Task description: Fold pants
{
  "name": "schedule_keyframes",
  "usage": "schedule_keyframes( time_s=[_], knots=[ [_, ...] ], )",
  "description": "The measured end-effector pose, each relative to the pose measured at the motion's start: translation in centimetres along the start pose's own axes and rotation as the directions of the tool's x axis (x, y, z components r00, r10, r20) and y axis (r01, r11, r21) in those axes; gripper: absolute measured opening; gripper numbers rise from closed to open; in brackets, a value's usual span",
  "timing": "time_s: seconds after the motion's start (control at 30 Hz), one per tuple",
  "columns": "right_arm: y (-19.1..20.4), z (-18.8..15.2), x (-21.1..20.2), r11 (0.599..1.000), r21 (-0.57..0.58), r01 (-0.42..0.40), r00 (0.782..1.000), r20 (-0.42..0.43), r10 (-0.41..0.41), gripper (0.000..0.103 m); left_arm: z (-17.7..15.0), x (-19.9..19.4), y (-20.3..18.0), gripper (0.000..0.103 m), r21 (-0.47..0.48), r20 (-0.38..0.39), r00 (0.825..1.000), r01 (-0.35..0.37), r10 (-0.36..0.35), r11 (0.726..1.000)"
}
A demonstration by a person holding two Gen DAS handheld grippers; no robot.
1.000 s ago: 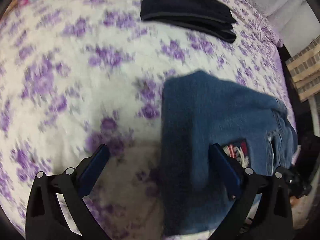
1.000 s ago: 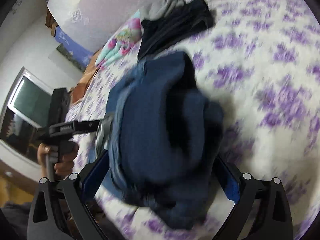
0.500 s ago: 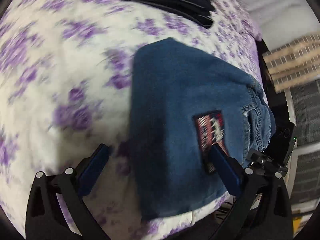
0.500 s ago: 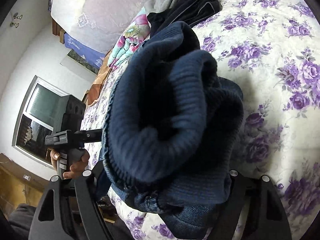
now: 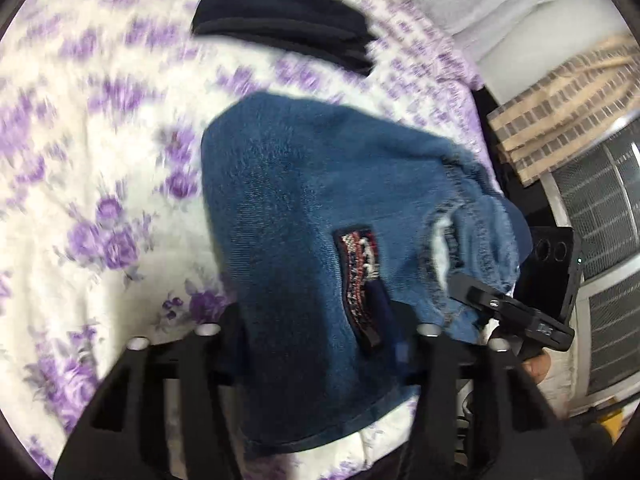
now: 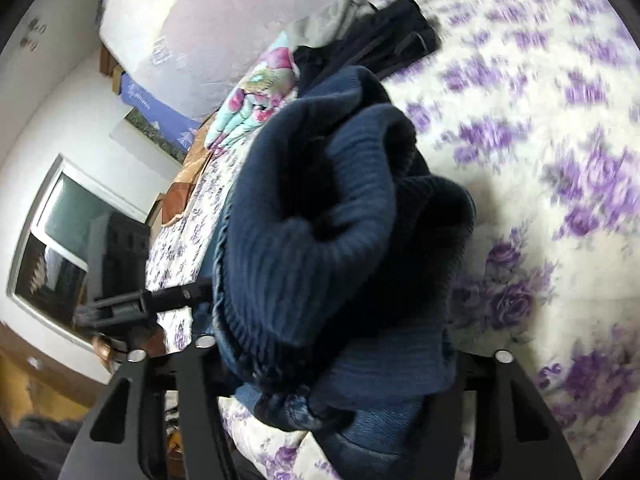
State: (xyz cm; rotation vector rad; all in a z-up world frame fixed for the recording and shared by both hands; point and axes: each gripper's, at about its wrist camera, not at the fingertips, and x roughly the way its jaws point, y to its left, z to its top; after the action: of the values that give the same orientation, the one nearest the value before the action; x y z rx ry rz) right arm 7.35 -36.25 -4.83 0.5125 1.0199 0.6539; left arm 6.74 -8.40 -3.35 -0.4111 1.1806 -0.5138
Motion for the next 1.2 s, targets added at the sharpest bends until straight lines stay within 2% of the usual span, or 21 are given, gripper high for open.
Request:
schedule_keyframes(
  time_s=[0.07,0.13,0.23,0.37,0.43,0.5,0.53,0.6,0.67,0.7,0.73,0.77,0.8,0.83,0.9,0.93,1.0,1.03,1.1,1.13,1.2],
  knots=[
    [2.0,0.4,-1.5,0.996,-0.087,0.004,0.999,0.036,0.0,0.051,0.6,-1.6,-1.4,0.036,0.053,0.048,0.999,0.009,-0.012,0.999],
    [3.5,1.6,-2.9,0.989,-0.151,0.01,0.997,0.072,0.001,0.051,1.8,-3.2,-2.6,0.035,0.093,0.093,0.995,0.014,-0.023,0.996],
    [5.6,5.6,-4.2,0.97,-0.24,0.027,0.991,0.134,0.006,0.051,5.3,-5.5,-4.0,0.035,0.145,0.172,0.985,0.004,-0.029,0.989],
    [7.8,14.0,-3.9,0.939,-0.342,0.042,0.975,0.221,0.037,0.052,12.2,-8.5,-5.4,0.036,0.195,0.324,0.946,-0.085,0.018,0.977],
    [7.8,19.3,-2.3,0.935,-0.353,0.043,0.968,0.247,0.049,0.053,17.4,-8.5,-5.0,0.036,0.18,0.385,0.922,-0.123,0.045,0.976],
    [7.0,23.0,-0.2,0.935,-0.348,0.065,0.961,0.273,0.035,0.057,21.0,-7.8,-4.0,0.037,0.164,0.404,0.912,-0.142,0.065,0.976],
    [5.8,25.3,1.9,0.944,-0.322,0.071,0.965,0.26,0.016,0.062,23.6,-6.2,-2.9,0.038,0.136,0.401,0.913,-0.136,0.071,0.981],
    [3.3,28.2,5.8,0.954,-0.274,0.119,0.97,0.237,-0.053,0.063,27.4,-2.2,-0.1,0.041,0.109,0.367,0.924,-0.157,0.107,0.982],
    [-1.3,29.8,11.1,0.965,-0.178,0.191,0.974,0.156,-0.164,0.069,29.1,2.2,3.3,0.048,0.047,0.302,0.943,-0.164,0.142,0.985],
    [-3.0,29.8,12.9,0.956,-0.142,0.258,0.963,0.122,-0.241,0.07,29.7,5.0,5.3,0.061,0.01,0.253,0.947,-0.207,0.198,0.978],
    [-4.6,29.2,14.4,0.951,-0.116,0.287,0.952,0.142,-0.27,0.073,29.6,8.2,7.9,0.075,-0.046,0.208,0.938,-0.274,0.278,0.961],
    [-4.6,28.5,14.1,0.953,-0.132,0.273,0.946,0.219,-0.24,0.076,28.7,8.6,9.2,0.094,-0.079,0.297,0.921,-0.242,0.254,0.967],
    [-4.1,27.7,13.8,0.942,-0.183,0.282,0.935,0.272,-0.227,0.078,28.0,8.4,9.6,0.099,-0.092,0.348,0.901,-0.242,0.259,0.966],
    [-3.6,27.3,13.9,0.926,-0.215,0.309,0.929,0.277,-0.245,0.079,27.3,8.5,10.0,0.099,-0.084,0.374,0.895,-0.227,0.242,0.97],
    [-2.8,27.2,13.6,0.909,-0.253,0.332,0.927,0.264,-0.266,0.079,27.3,8.2,10.5,0.099,-0.102,0.369,0.906,-0.185,0.21,0.977],
    [-3.0,27.3,13.3,0.922,-0.238,0.305,0.937,0.248,-0.246,0.08,27.6,8.0,10.8,0.099,-0.118,0.348,0.916,-0.166,0.198,0.979],
    [-3.9,27.7,12.8,0.945,-0.2,0.259,0.948,0.241,-0.209,0.08,27.5,7.7,10.8,0.099,-0.118,0.348,0.919,-0.153,0.185,0.981],
    [-3.9,27.8,12.8,0.943,-0.199,0.266,0.946,0.242,-0.216,0.081,27.2,7.6,10.8,0.099,-0.122,0.354,0.915,-0.158,0.192,0.98],
    [-3.5,28.1,12.4,0.926,-0.199,0.32,0.927,0.267,-0.263,0.091,26.6,6.9,10.2,0.099,-0.137,0.362,0.906,-0.181,0.219,0.974],
    [-3.2,28.1,11.8,0.915,-0.203,0.35,0.916,0.281,-0.288,0.093,26.2,6.1,9.8,0.099,-0.145,0.373,0.896,-0.203,0.243,0.968],
    [-3.0,27.9,10.7,0.897,-0.2,0.395,0.897,0.295,-0.329,0.093,24.9,5.5,9.0,0.099,-0.172,0.397,0.862,-0.267,0.315,0.948]
  ],
)
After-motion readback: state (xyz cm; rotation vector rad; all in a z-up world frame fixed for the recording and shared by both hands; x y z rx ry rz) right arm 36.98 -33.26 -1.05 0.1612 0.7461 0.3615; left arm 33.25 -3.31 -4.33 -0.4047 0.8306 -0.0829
